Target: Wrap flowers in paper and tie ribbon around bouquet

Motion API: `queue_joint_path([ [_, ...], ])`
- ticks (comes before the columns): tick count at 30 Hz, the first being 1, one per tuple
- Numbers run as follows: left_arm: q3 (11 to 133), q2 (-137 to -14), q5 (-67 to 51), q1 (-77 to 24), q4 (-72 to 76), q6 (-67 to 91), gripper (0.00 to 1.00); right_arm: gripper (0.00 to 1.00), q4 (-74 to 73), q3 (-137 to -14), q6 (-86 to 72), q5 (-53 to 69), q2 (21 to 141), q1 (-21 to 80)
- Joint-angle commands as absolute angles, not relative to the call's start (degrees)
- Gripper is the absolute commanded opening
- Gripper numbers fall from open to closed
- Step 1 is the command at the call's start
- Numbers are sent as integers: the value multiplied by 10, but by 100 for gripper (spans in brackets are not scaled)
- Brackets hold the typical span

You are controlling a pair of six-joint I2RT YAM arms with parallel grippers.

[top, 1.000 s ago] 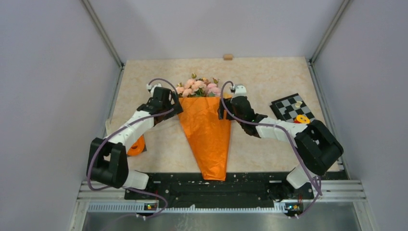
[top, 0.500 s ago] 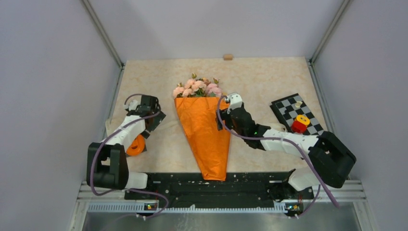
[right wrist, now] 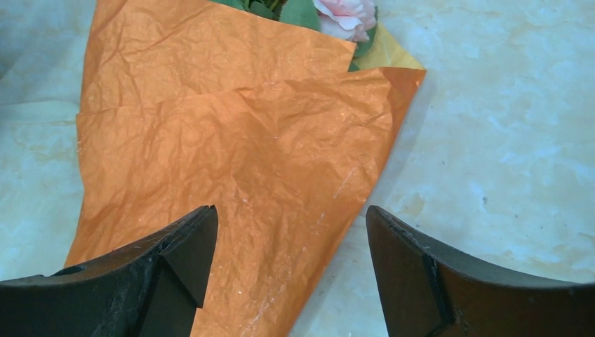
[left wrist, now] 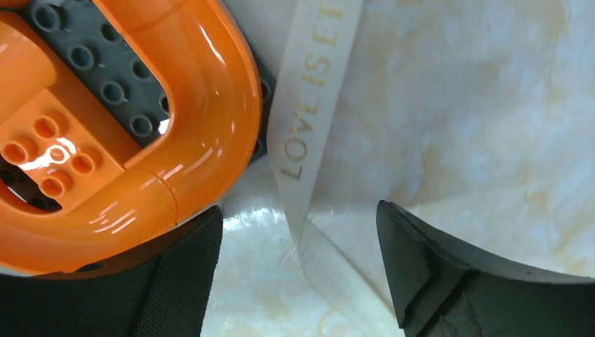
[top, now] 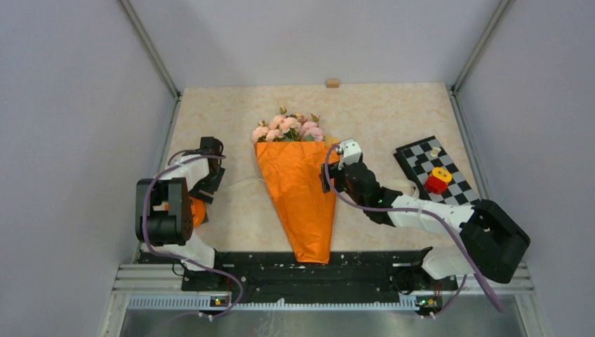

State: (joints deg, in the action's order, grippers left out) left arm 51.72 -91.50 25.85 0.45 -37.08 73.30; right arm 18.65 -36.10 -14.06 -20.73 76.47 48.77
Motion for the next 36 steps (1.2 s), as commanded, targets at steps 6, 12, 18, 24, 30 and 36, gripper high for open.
queue_joint_path([
  [6, 532, -954, 253, 26, -363, 748, 22, 91, 207, -337, -178, -339, 716, 493],
  [12, 509, -902, 261, 25, -361, 708, 0, 99, 197, -312, -226, -325, 668, 466],
  [18, 465, -753, 269, 16, -383, 674, 0, 99, 155, -304, -257, -328, 641, 426],
  [24, 360, -532, 277, -20, -422, 674, 0, 99, 36, -310, -330, -327, 614, 354],
  [30, 309, -370, 279, -20, -486, 685, 0, 99, -110, -308, -386, -354, 565, 275],
  [36, 318, -257, 363, -20, -511, 670, 0, 99, -194, -304, -372, -372, 531, 191],
])
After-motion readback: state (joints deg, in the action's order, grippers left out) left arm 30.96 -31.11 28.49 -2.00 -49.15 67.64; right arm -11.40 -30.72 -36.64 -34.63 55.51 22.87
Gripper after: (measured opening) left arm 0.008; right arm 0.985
